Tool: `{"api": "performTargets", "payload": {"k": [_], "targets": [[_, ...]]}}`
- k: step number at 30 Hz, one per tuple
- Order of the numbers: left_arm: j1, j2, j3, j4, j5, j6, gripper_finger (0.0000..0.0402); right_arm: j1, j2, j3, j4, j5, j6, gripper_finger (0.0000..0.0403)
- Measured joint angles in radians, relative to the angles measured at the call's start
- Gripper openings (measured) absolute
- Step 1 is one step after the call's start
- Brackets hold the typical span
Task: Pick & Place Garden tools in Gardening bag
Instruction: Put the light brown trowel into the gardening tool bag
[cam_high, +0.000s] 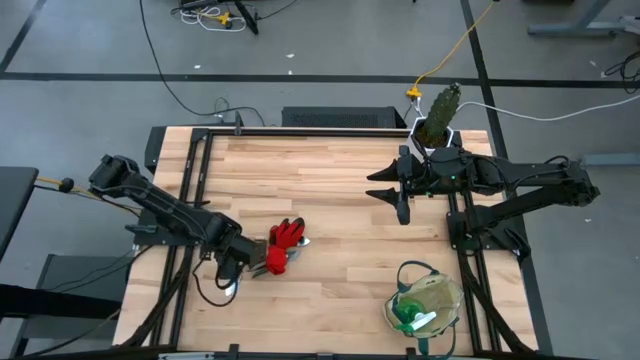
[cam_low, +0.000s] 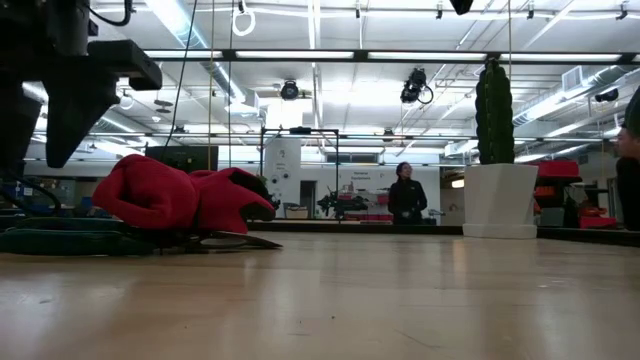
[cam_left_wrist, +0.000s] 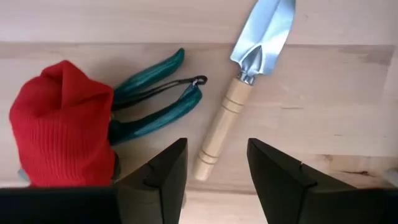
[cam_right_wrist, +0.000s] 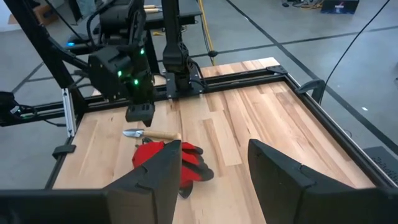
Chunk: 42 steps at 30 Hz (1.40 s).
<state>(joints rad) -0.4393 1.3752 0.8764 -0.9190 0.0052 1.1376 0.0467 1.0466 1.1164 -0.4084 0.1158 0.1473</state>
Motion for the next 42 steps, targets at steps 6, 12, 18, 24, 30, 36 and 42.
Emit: {"api": "performTargets", "payload": {"k": [6, 12, 18, 24, 30, 36, 42], "targets": [[0.0, 0.082, 0.0, 0.046, 0.0, -0.004, 0.0174, 0.0, 0.0, 0.0, 0.0, 0.0, 0.002, 0.0186], [0.0, 0.143, 0.0, 0.049, 0.001, -0.05, 0.0174, 0.0, 0.0, 0.0, 0.0, 0.0, 0.002, 0.0186], [0.0, 0.174, 0.0, 0.056, 0.003, -0.024, 0.0174, 0.0, 0.0, 0.0, -0.002, 0.0, 0.001, 0.0186], [0.004, 0.183, 0.0, 0.061, 0.012, 0.023, 0.0174, 0.0, 0.0, 0.0, -0.005, 0.0, 0.001, 0.0186], [0.021, 0.183, 0.0, 0.062, 0.026, 0.051, 0.0174, 0.0, 0.0, 0.0, -0.005, 0.0, 0.001, 0.0186], [0.028, 0.182, 0.0, 0.042, -0.01, 0.046, 0.0173, 0.0, 0.0, 0.0, -0.005, 0.0, 0.001, 0.0186], [0.026, 0.144, -0.001, -0.036, -0.013, 0.027, 0.0149, 0.0, 0.0, 0.0, -0.003, 0.0, 0.001, 0.0186]]}}
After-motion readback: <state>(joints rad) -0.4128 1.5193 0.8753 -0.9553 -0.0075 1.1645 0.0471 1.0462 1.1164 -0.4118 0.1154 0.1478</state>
